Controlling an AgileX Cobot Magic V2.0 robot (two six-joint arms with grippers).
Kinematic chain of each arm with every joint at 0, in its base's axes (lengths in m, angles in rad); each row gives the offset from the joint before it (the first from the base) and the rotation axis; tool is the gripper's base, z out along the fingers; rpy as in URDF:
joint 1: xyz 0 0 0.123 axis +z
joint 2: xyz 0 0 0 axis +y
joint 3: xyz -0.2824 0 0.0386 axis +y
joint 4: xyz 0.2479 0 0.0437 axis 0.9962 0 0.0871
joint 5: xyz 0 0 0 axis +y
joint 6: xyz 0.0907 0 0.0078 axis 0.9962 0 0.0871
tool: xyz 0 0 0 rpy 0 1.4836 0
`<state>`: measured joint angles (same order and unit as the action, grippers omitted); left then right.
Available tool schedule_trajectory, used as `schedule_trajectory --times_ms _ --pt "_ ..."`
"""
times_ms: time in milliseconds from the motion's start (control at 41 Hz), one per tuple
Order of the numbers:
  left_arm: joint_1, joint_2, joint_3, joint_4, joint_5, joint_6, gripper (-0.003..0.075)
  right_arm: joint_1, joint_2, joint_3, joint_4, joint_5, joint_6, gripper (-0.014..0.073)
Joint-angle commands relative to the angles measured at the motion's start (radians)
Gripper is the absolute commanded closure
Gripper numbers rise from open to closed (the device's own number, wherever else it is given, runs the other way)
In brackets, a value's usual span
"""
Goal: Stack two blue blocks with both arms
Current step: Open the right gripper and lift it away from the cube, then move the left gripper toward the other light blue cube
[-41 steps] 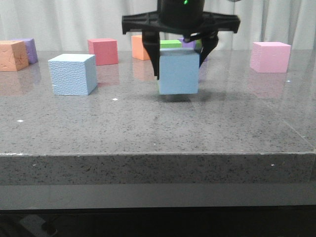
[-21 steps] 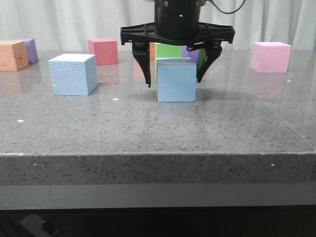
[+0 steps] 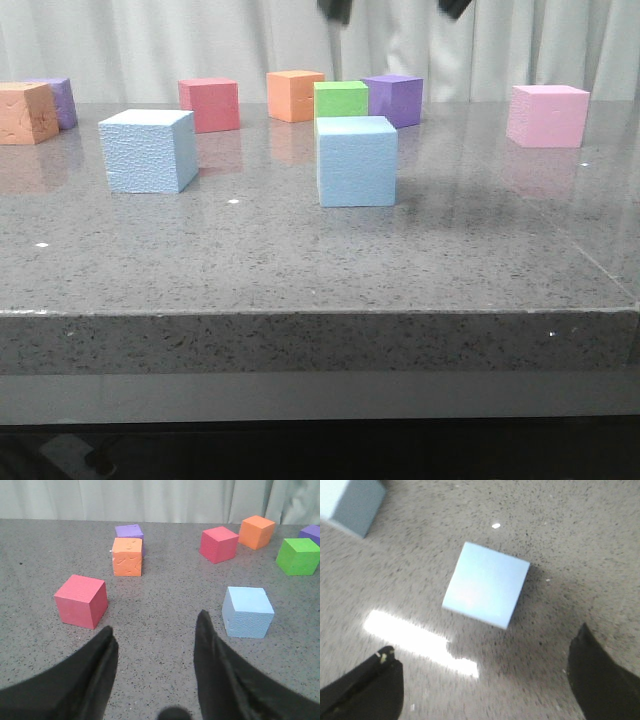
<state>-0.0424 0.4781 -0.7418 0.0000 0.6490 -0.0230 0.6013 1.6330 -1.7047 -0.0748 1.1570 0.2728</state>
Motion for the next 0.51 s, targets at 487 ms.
schedule_trajectory --times_ms 487 --pt "-0.007 0.012 -0.034 -0.005 -0.079 -0.007 0.0377 -0.006 -0.669 0.549 -0.003 -0.299 -0.148 -0.007"
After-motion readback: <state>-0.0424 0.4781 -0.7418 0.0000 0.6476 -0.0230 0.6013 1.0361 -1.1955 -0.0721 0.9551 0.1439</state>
